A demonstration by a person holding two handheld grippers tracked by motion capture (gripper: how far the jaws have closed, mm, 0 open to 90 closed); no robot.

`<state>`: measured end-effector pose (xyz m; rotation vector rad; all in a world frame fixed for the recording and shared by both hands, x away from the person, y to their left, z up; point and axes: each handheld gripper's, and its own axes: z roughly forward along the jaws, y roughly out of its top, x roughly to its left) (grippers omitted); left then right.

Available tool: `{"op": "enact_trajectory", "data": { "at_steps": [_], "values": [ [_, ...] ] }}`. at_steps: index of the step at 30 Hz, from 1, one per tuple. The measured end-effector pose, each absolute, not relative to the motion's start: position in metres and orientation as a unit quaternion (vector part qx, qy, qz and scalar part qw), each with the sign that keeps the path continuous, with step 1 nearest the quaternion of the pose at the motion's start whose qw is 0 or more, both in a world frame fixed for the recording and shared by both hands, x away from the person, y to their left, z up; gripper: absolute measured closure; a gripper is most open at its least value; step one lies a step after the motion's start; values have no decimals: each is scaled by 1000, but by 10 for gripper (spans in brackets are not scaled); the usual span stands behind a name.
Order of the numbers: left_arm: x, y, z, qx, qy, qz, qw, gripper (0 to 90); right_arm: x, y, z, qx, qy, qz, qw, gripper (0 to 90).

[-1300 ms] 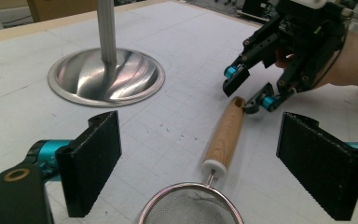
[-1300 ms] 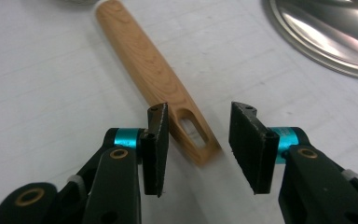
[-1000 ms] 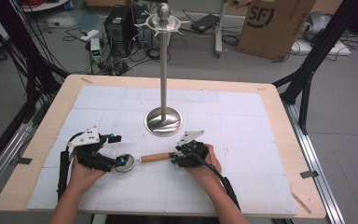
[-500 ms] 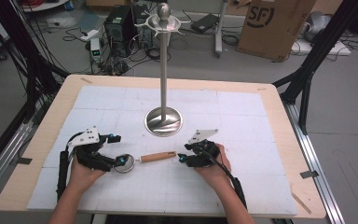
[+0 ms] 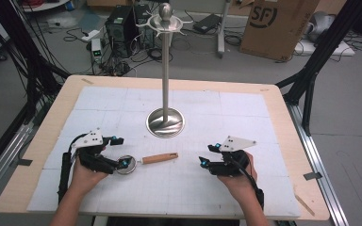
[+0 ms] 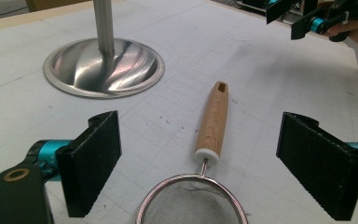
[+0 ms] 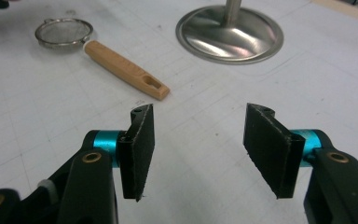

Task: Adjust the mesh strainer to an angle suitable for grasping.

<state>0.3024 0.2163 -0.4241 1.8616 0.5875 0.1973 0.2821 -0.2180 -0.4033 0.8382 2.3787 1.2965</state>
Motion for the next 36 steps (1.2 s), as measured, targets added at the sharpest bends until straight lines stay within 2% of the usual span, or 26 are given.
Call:
{"op": "enact_trajectory", "data": {
  "at_steps": [22, 30, 36],
  "values": [
    [303, 201, -421, 809, 232, 66, 536, 154, 283, -237, -400, 309, 812, 466, 168, 397],
    [312, 183, -418, 840, 228, 67, 489, 175, 284, -237, -401, 312, 811, 467, 165, 397],
    [322, 165, -420, 870, 222, 51, 438, 245, 283, -237, -400, 312, 811, 467, 164, 397]
  ]
}}
